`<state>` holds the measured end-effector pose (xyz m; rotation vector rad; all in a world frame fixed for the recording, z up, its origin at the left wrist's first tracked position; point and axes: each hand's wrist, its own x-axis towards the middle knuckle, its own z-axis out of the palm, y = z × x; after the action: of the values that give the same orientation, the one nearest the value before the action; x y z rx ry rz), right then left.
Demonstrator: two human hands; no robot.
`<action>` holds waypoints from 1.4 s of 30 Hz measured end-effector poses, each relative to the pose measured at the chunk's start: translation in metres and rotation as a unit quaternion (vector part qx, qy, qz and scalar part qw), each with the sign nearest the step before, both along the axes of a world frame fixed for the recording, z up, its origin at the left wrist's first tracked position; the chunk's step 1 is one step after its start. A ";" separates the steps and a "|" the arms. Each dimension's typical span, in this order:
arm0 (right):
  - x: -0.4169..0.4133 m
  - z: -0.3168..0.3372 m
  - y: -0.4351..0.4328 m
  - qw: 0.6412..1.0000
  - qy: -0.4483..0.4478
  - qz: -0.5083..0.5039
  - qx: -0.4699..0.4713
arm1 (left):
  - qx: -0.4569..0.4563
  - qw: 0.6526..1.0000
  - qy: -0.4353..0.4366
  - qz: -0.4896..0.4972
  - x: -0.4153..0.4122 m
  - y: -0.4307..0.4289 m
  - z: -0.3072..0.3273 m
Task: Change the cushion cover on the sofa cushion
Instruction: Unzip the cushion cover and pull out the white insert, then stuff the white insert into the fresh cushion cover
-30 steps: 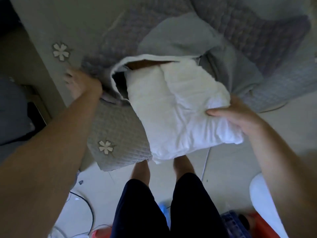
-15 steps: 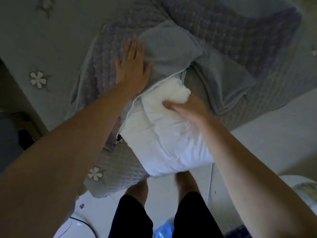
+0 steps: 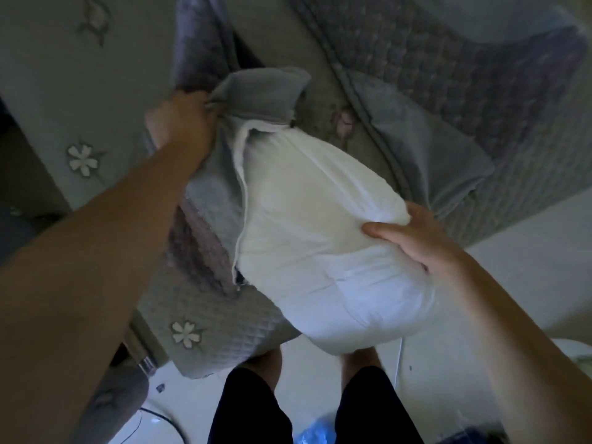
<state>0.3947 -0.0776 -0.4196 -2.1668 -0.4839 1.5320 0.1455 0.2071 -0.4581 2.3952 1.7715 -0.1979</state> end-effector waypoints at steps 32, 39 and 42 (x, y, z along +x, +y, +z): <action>0.007 0.042 0.103 0.948 0.096 -0.271 0.134 | -0.216 0.878 -0.399 0.153 -0.016 -0.098 0.017; 0.017 0.010 0.143 0.992 -0.041 -0.025 0.113 | -0.392 0.712 -0.467 0.348 0.031 -0.150 0.002; 0.010 -0.011 0.117 0.984 -0.170 0.053 0.026 | -0.370 0.657 -0.507 0.418 0.036 -0.141 -0.006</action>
<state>0.4051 0.0395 -0.4310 -2.4049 -0.7527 1.1840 0.1820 0.0663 -0.4638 0.6352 1.4826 0.3947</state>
